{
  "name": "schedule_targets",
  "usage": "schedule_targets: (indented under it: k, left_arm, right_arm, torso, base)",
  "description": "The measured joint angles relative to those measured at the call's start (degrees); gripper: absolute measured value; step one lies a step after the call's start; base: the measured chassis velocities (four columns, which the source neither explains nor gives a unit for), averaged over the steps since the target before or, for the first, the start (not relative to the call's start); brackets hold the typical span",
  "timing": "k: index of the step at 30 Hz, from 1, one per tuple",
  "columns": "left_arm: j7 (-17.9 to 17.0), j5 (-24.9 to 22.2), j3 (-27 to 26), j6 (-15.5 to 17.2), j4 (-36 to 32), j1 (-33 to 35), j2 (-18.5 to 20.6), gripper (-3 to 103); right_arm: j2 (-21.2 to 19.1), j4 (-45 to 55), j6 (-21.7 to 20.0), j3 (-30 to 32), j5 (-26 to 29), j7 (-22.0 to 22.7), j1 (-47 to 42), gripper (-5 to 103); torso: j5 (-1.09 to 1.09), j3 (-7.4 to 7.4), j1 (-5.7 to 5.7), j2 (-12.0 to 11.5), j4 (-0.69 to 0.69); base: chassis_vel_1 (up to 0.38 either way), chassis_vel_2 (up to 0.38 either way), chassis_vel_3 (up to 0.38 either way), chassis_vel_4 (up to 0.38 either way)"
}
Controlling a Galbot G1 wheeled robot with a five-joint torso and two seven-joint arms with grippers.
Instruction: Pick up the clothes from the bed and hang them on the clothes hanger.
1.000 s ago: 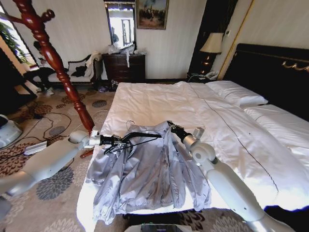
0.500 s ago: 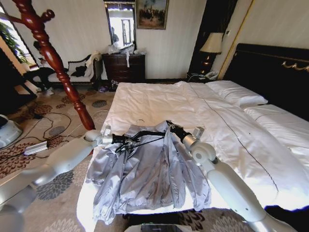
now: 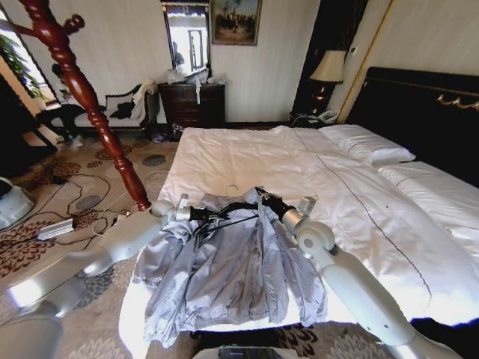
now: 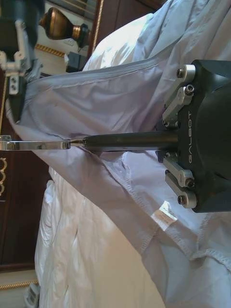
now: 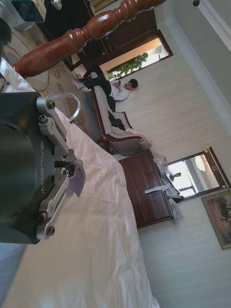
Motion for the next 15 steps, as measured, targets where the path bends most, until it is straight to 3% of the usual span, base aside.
schedule_targets:
  k: [15]
  left_arm:
    - [-1.3,-1.1,0.0,0.1,0.3,0.0,-2.3,16]
  right_arm:
    - [1.4,-0.1,-0.5,-1.9,0.2,0.5,0.0,0]
  torso:
    - [-0.01,0.00,0.00,0.0,-0.02]
  base:
    - [0.000,0.000,0.000,0.000]
